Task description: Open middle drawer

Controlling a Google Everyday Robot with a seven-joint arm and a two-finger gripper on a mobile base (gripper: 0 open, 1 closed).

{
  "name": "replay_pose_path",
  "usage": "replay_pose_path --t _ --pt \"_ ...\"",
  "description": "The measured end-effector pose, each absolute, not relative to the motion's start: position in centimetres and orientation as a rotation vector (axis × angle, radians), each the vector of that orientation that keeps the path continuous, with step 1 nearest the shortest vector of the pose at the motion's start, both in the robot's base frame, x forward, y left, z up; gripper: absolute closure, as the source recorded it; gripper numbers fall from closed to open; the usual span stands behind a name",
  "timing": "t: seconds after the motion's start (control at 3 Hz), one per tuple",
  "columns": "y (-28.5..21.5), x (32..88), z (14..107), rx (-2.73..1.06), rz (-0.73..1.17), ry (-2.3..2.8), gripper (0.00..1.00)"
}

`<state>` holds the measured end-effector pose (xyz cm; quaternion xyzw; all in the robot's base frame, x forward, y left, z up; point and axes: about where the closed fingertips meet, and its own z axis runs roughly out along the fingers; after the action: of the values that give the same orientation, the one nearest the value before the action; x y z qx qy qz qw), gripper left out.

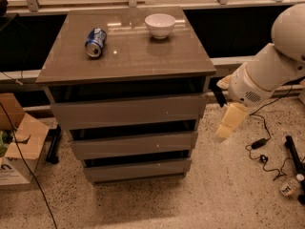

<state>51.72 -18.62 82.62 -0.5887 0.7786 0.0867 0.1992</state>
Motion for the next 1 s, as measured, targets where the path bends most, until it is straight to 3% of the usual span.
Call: replay_pose_path --t 1.0 --pt "-13.1 52.8 72.6 -1.629 0.35 2.132 0.0"
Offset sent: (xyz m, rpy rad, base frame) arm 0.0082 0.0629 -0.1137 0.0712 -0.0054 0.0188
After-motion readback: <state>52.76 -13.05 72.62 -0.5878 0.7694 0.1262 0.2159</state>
